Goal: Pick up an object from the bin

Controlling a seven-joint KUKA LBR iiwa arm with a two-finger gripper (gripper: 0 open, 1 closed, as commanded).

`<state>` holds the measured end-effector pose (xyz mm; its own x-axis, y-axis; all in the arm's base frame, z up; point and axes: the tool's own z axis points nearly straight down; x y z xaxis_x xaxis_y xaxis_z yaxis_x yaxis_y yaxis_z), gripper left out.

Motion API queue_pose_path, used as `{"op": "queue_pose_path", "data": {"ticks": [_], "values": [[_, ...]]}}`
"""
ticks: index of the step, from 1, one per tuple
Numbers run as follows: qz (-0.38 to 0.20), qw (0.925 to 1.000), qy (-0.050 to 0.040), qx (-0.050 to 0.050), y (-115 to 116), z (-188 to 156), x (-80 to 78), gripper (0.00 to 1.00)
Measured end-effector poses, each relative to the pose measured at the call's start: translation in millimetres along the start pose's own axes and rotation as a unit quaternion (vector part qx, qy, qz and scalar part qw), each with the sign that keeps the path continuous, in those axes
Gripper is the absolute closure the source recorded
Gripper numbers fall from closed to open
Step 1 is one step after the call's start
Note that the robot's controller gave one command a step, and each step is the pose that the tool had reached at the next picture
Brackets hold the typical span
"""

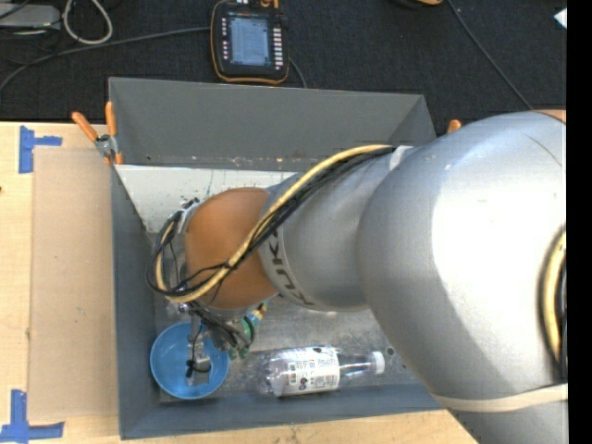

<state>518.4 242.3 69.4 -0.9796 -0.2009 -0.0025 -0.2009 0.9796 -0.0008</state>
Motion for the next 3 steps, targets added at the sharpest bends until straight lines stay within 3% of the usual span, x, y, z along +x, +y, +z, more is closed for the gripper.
{"op": "queue_pose_path", "data": {"ticks": [1, 2, 3], "values": [[0.022, 0.9997, 0.0059, -0.001, -1.7, 1.1, 5.1, 0.0], [0.006, 1.0, 0.0023, -0.001, -0.8, 0.8, 1.4, 0.0], [0.022, 0.9997, 0.0044, -0.002, -2.6, 1.0, 3.6, 1.0]]}}
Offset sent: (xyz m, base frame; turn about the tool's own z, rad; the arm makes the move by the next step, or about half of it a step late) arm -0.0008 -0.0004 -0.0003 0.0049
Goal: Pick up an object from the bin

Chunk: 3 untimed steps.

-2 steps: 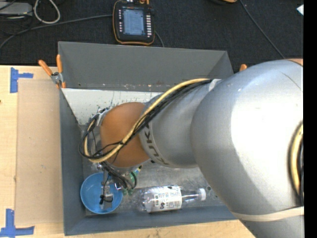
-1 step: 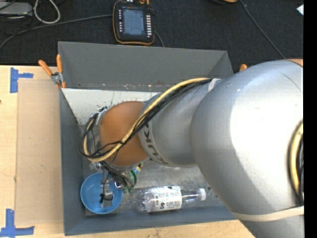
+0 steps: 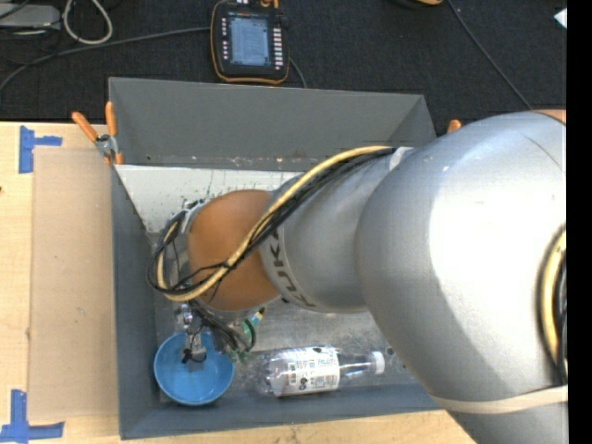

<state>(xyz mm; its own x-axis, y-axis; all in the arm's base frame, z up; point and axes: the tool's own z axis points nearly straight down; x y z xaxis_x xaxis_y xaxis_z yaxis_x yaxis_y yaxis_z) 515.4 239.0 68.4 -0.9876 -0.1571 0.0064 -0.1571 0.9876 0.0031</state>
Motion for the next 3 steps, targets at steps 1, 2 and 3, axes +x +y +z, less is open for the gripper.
{"op": "queue_pose_path", "data": {"ticks": [1, 2, 3], "values": [[0.0, 1.0, 0.0001, 0.0, 0, 0, 0.1, 1.0], [0.001, 1.0, 0.0017, 0.0, 0, -19, 1.3, 1.0], [0.001, 1.0, 0.0013, 0.0, 0, -29, 1.0, 1.0]]}}
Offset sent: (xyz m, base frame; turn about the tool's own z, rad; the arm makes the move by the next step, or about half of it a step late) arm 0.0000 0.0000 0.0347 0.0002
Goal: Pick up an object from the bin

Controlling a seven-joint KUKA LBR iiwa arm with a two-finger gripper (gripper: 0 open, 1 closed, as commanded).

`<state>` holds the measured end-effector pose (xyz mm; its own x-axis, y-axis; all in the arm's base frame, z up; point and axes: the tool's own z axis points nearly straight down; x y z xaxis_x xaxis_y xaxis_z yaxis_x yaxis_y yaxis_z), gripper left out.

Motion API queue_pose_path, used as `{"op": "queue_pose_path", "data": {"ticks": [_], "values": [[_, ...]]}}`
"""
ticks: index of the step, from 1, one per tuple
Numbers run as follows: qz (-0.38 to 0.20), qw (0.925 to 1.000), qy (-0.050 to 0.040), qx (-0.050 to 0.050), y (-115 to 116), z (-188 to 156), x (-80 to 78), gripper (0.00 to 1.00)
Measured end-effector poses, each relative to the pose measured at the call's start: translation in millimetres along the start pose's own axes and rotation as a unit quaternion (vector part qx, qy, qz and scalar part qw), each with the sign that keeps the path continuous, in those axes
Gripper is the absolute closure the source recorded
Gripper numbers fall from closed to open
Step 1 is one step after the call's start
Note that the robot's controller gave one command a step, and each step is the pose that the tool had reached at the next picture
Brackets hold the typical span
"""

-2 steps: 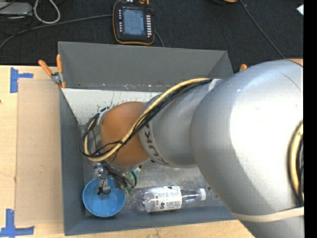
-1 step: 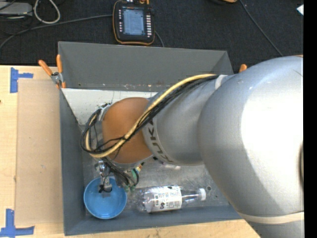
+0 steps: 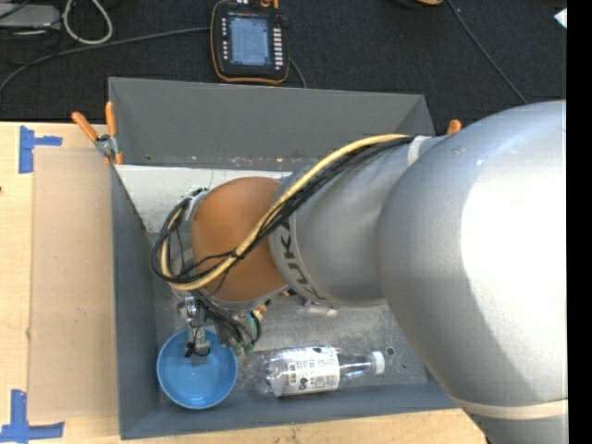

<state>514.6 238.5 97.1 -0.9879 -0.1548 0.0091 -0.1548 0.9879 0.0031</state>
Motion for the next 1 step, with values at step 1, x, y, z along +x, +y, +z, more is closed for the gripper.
{"op": "queue_pose_path", "data": {"ticks": [1], "values": [[0.0, 1.0, 0.0047, 0.001, -0.6, -18.3, 2.6, 1.0]]}}
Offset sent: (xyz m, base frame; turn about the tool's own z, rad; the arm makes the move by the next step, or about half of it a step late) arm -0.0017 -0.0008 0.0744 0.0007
